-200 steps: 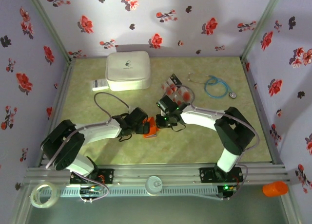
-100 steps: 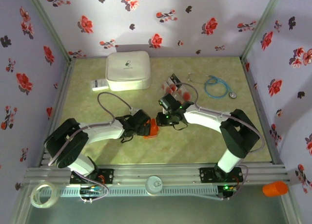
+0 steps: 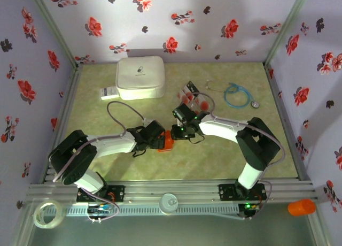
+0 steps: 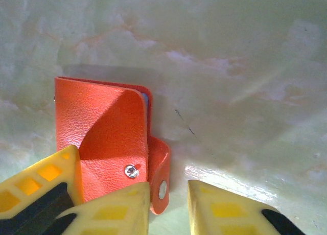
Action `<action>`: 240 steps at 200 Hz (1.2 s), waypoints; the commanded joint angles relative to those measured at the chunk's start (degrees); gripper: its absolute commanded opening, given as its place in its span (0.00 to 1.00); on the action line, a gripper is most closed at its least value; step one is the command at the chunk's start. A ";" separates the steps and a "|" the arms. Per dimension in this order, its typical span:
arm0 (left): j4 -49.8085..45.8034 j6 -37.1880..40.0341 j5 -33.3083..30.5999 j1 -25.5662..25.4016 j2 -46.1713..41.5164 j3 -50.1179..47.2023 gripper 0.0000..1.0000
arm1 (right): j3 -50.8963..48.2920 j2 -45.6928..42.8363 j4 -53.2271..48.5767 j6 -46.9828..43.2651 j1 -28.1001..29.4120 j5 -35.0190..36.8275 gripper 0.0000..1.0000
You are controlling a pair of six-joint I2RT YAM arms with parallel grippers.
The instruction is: Put the credit cards into the card holder
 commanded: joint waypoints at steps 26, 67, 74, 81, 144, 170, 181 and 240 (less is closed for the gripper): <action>-3.35 1.22 -1.50 -0.31 1.86 -0.99 1.00 | 1.56 1.62 -0.12 -0.97 -0.39 -0.66 0.11; -3.15 1.16 -1.53 -0.33 1.92 -0.99 1.00 | 1.71 0.76 -0.26 -0.71 -0.35 -1.00 0.26; -3.08 1.20 -1.52 -0.37 1.89 -0.98 1.00 | 1.60 0.46 -0.25 -0.61 -0.34 -1.09 0.27; -3.04 1.16 -1.51 -0.33 2.02 -0.99 1.00 | 1.56 0.01 -0.27 -0.42 -0.34 -1.10 0.28; -2.92 1.10 -1.55 -0.33 2.19 -0.90 1.00 | 2.00 0.22 -0.22 -0.10 0.12 -1.54 0.32; -2.93 1.13 -1.41 -0.38 2.15 -0.87 1.00 | 2.30 0.83 0.05 -0.06 0.51 -1.62 0.32; -2.93 1.12 -1.52 -0.35 2.16 -0.91 1.00 | 2.38 1.10 0.16 0.07 0.55 -1.63 0.32; -2.68 1.00 -1.45 -0.33 2.05 -1.13 1.00 | 1.95 2.29 0.24 -0.03 0.61 -1.70 0.24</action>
